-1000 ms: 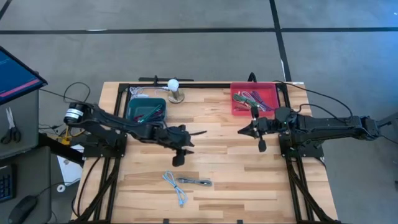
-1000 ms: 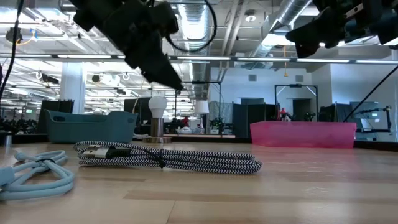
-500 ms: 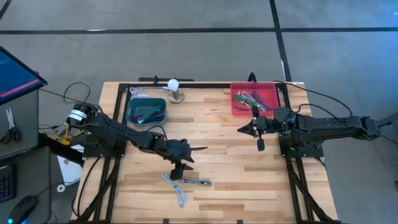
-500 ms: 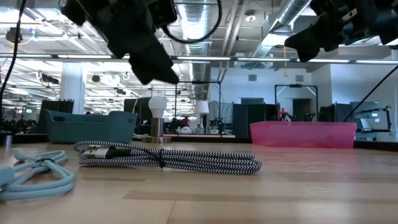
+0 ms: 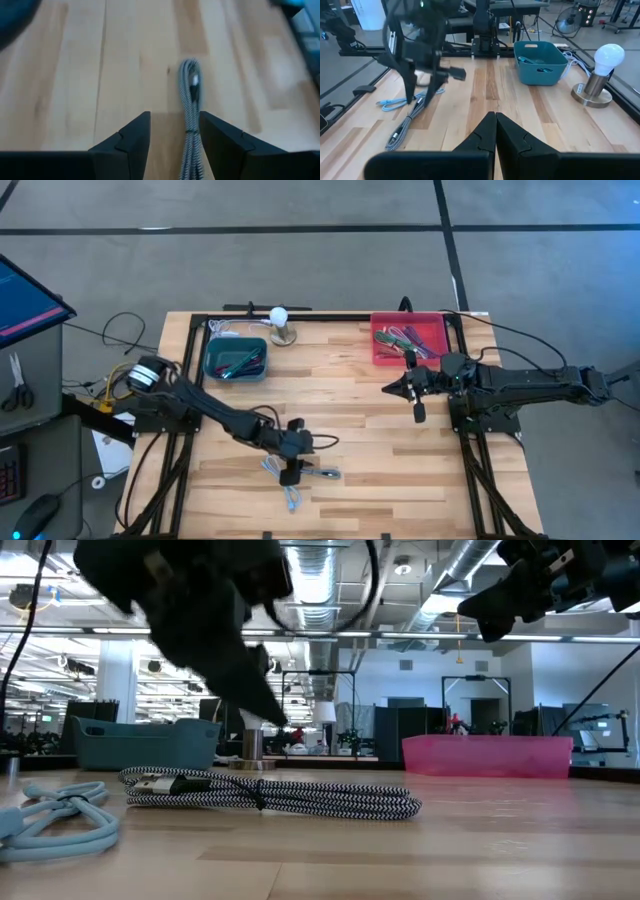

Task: Pick & Place USB Port
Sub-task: Put the striped white and black charger cable into the blue bin

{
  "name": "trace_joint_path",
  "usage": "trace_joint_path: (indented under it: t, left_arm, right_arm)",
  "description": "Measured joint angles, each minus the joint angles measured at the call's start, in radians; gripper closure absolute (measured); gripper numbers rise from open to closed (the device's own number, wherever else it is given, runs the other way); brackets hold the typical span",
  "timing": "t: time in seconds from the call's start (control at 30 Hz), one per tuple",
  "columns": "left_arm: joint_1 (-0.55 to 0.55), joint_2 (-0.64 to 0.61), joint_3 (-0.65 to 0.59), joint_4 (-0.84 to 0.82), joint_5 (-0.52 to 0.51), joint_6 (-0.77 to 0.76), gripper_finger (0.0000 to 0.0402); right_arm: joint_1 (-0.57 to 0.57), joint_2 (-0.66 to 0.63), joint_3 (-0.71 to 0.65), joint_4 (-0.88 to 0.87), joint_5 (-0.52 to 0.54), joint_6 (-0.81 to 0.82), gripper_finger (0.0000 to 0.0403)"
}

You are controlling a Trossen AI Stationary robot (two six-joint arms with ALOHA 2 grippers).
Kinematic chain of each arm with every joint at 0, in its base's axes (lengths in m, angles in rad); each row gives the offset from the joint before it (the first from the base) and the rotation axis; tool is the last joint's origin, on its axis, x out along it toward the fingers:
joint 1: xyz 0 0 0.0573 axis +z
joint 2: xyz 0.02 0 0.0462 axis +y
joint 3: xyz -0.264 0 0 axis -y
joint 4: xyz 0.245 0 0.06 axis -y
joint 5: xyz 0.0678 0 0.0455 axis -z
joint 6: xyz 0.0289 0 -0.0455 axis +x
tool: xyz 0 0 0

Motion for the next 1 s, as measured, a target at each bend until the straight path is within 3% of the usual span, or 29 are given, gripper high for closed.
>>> trace_joint_path:
  t: [0.2,0.43,1.0]
  left_arm:
    - [0.000,0.058,0.000,0.000,0.005,-0.079,0.0235]
    - [-0.001,0.095,0.000,0.010,0.105,-0.198,0.0234]
    - [-0.001,0.155,0.004,0.045,0.140,-0.286,0.0240]
  right_arm:
    - [0.000,0.000,0.000,0.000,-0.003,0.004,0.0403]
    - [0.000,0.000,0.000,-0.004,-0.003,0.003,0.0403]
    - [0.000,0.000,0.000,-0.026,-0.003,0.003,0.0403]
